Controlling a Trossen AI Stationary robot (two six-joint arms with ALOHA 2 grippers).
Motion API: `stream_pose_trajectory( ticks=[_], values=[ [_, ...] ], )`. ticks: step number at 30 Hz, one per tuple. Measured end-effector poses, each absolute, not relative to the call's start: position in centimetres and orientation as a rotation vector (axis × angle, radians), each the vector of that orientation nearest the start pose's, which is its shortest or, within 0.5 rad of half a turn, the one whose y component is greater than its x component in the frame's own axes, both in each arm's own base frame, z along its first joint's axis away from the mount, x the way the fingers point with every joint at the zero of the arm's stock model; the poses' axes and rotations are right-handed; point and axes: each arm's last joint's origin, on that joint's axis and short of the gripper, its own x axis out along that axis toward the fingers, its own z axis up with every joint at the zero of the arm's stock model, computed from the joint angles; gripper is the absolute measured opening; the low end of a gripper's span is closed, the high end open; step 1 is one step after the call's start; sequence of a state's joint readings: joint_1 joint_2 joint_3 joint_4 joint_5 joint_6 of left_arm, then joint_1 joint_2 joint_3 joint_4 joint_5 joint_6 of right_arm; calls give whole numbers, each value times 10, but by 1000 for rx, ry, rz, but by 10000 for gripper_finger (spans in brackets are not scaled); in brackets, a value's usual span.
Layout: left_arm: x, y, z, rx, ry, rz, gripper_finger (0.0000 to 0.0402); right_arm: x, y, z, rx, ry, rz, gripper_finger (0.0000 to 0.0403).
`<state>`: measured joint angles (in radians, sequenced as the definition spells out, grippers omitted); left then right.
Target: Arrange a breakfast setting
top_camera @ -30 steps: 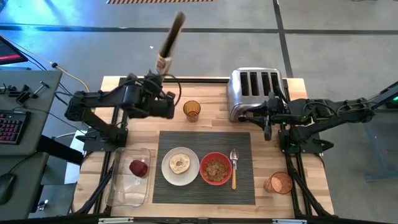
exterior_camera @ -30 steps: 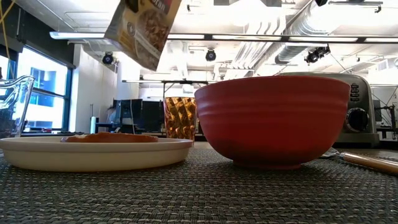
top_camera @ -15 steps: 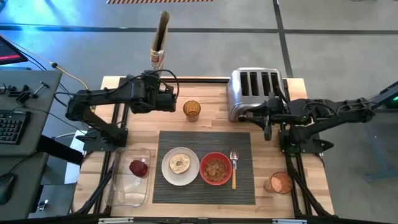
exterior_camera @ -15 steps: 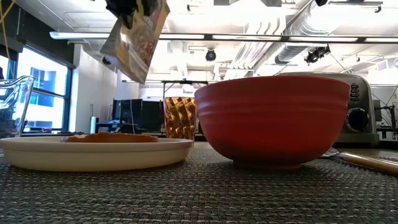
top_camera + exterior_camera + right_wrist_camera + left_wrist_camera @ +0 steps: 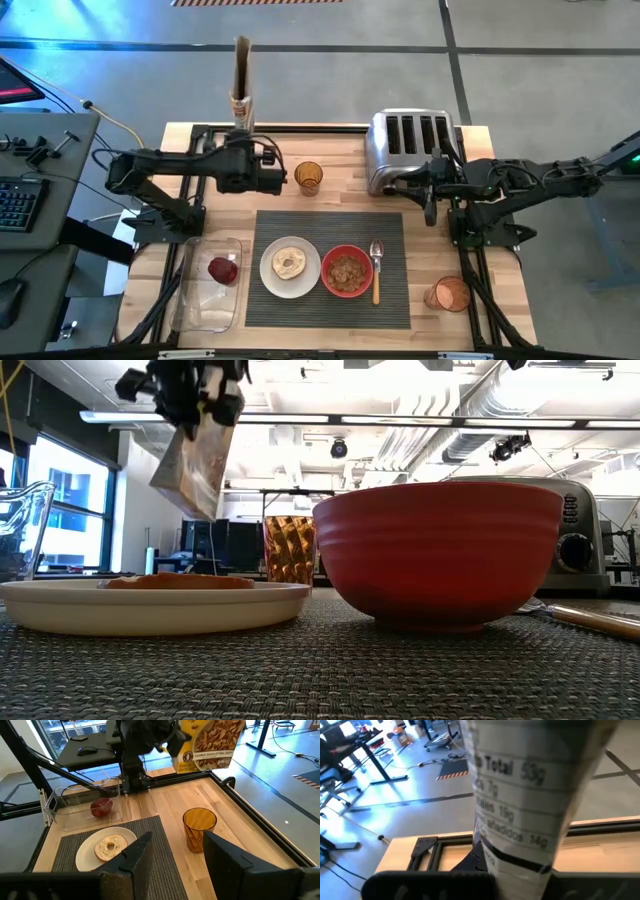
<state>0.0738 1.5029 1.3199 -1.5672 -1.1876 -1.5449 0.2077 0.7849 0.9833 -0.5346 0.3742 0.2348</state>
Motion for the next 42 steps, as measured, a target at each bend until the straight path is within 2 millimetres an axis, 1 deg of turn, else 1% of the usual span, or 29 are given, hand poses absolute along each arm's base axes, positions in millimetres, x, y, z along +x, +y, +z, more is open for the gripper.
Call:
stream_pose_trajectory(
  ticks=[15,22,34,37,42],
  values=[
    [230,43,236,-192,442,1662,0,150,21,366,135,301,-202,154],
    [222,43,210,-248,399,1680,0,150,21,366,135,301,-202,154],
    [216,42,175,-339,348,1659,0,150,21,366,135,301,-202,154],
    [215,42,171,-350,330,1655,0,150,21,366,135,302,-202,154],
    [217,42,170,-368,319,1651,7,150,21,366,135,301,-202,154]
  ],
)
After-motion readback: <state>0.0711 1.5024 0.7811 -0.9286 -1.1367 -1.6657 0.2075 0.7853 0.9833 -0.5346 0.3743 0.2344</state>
